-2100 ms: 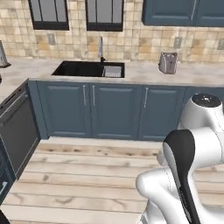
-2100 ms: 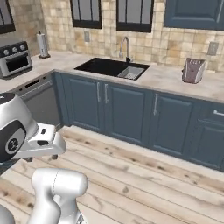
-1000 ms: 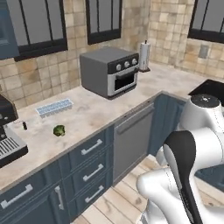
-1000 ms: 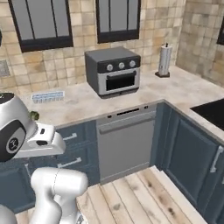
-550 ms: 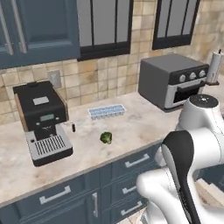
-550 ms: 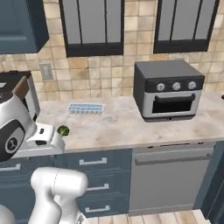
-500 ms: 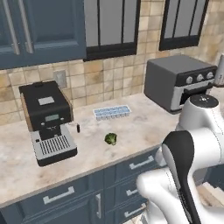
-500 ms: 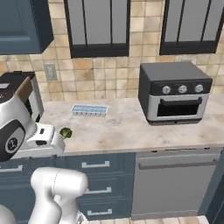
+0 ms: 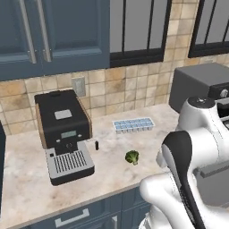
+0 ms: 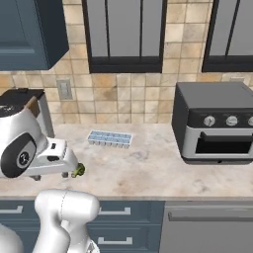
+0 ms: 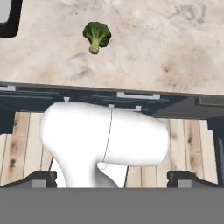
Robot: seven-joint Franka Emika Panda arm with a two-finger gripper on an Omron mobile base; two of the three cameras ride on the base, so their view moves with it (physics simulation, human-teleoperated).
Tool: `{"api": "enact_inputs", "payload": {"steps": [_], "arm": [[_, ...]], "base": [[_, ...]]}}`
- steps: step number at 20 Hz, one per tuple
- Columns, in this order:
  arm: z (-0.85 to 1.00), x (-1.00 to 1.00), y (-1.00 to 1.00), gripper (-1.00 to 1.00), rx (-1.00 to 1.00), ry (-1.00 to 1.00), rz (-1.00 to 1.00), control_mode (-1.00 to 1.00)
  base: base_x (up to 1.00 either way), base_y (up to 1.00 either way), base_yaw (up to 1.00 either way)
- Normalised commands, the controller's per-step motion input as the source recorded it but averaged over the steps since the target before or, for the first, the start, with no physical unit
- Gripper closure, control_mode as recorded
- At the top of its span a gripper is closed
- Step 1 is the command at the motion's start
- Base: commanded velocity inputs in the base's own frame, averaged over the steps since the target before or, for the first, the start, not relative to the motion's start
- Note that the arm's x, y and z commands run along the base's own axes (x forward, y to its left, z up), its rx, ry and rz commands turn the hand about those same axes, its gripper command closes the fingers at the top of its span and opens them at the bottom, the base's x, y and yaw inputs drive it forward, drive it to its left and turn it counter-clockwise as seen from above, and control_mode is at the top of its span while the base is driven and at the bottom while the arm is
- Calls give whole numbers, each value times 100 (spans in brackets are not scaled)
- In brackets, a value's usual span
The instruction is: Place the broccoli and garlic inside the fridge drawer. Close the drawer after placing the vegetables.
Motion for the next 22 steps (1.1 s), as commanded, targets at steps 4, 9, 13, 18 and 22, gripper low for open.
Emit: {"api": "enact_inputs", "payload": {"steps": [4, 9, 13, 18, 22], "arm": [[-88, 55, 25, -100, 0, -3, 0, -100], [-55, 95, 25, -100, 0, -9, 0, -100], [-56, 60, 20, -100, 0, -15, 0, -100], [-49, 9, 17, -100, 0, -10, 0, -100], [-27, 0, -3, -100, 8, 0, 0, -100]], "base": [[0, 0, 0], [0, 0, 0], [0, 0, 0], [0, 0, 0], [0, 0, 0]]}}
